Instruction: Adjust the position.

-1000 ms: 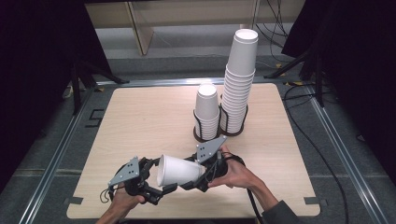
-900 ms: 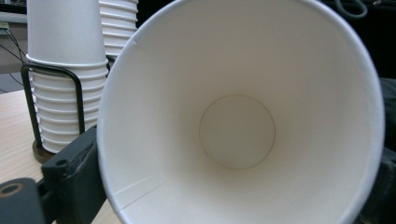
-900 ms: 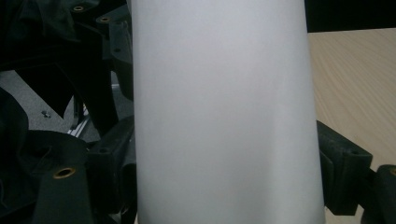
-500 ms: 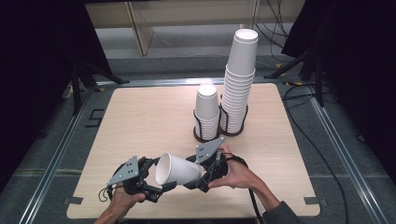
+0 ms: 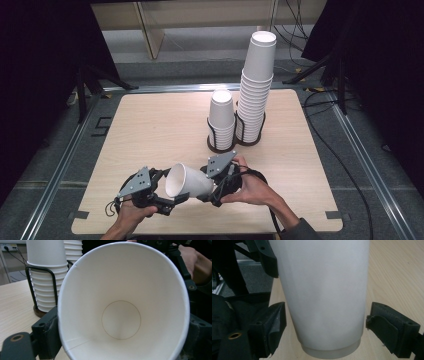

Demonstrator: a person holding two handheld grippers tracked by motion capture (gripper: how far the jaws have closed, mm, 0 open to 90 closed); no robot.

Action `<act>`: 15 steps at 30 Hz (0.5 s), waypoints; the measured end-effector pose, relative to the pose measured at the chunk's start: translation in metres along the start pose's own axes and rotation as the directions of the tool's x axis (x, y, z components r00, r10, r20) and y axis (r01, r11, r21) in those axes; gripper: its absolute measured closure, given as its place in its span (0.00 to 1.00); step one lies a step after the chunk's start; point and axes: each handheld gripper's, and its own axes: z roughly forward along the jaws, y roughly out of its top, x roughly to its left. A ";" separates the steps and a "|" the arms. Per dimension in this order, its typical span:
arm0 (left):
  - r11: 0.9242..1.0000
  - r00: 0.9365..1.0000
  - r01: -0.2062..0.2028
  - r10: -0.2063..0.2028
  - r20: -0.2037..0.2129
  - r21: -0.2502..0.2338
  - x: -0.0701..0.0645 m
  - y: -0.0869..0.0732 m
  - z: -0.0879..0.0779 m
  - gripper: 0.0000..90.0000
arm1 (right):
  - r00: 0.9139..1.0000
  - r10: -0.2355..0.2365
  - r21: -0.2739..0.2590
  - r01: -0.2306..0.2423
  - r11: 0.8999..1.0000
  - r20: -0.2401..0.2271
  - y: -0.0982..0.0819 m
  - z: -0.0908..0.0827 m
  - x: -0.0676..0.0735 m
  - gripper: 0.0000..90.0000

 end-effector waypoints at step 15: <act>0.994 0.996 0.001 0.009 -0.088 0.113 -0.008 0.002 0.003 0.12 | 0.989 -0.074 0.120 0.058 0.991 0.131 0.008 0.026 0.018 0.18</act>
